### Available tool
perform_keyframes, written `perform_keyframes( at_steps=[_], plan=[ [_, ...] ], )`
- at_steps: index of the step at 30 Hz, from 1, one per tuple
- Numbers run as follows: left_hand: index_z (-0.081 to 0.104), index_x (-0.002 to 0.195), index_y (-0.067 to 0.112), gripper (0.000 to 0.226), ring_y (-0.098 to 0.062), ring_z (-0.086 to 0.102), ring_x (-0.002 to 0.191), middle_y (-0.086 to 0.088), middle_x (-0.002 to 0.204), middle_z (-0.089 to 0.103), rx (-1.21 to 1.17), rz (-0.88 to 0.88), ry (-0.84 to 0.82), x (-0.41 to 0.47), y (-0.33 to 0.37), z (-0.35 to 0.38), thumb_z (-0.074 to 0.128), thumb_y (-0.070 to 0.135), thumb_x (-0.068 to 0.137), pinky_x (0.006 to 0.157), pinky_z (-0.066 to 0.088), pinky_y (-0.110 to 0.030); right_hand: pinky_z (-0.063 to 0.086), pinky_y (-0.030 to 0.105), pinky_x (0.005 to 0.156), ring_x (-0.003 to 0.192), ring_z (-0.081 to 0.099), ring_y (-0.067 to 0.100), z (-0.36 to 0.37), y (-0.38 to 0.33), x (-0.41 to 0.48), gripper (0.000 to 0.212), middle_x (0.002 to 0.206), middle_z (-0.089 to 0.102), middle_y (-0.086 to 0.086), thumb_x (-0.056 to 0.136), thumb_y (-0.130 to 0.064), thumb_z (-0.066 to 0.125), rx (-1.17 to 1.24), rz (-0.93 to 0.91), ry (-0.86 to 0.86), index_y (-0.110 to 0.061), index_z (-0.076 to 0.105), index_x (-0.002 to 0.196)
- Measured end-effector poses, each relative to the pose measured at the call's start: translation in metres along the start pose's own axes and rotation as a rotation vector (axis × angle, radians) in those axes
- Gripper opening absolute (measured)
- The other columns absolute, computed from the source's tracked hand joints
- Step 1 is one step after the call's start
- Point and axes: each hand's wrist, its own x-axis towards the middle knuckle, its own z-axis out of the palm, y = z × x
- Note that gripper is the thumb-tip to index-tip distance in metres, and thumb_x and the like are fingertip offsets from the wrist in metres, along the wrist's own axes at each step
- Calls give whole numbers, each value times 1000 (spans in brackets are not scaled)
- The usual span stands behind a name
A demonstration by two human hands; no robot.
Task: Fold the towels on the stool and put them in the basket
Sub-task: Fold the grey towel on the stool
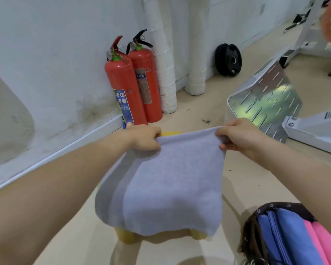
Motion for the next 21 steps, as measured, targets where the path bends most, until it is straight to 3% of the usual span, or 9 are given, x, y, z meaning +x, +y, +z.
perform_keyframes(
  at_steps=[2,5,7,10,12,15,18,21],
  plan=[
    [58,94,17,32,-22,56,93,2,93,61,-43,-51,-77,-7,-22,0,56,48,85,72,40,-32,55,22,53,73,50,21,-2,5,10,25,81,47,10,84,-3,59,-10,-28,20,19,57,96],
    [62,85,14,27,-20,56,79,2,80,62,-162,-68,-37,-20,-55,3,68,40,81,71,46,-34,57,22,53,74,51,23,3,4,18,19,85,49,11,85,-3,61,30,-58,57,14,61,94],
    [61,79,12,17,-21,53,71,-2,73,59,-297,-89,94,-28,-72,4,73,25,79,65,42,-32,57,23,55,74,53,24,8,0,23,14,85,51,12,86,-3,61,58,-84,69,9,64,92],
    [68,81,13,6,-23,58,76,-8,80,68,-403,-165,331,-37,-90,7,73,11,78,64,39,-28,57,22,58,79,56,24,20,-9,30,15,88,56,13,89,-5,60,105,-154,87,8,66,95],
    [73,89,11,11,-27,61,83,-10,86,71,-420,-237,526,-38,-98,5,67,5,81,67,39,-27,58,23,65,81,59,22,31,-15,34,14,88,61,11,91,-7,59,133,-224,122,3,68,93],
    [73,93,10,24,-30,62,89,-12,90,72,-399,-318,814,-38,-108,-5,56,-2,81,72,42,-30,54,34,81,84,61,16,45,-28,37,19,88,68,7,91,-11,58,183,-378,205,-18,72,81],
    [72,93,11,33,-31,62,91,-11,93,71,-438,-323,993,-43,-117,-15,48,-5,75,77,45,-33,49,27,77,80,58,8,52,-44,33,18,87,69,0,90,-13,58,173,-521,305,-18,74,91],
    [72,94,7,33,-31,60,94,-13,96,69,-394,-279,1075,-56,-122,-11,48,-8,75,80,43,-32,50,21,78,81,60,6,50,-50,26,18,90,69,2,91,-7,57,166,-582,244,-16,72,95]
  ],
)
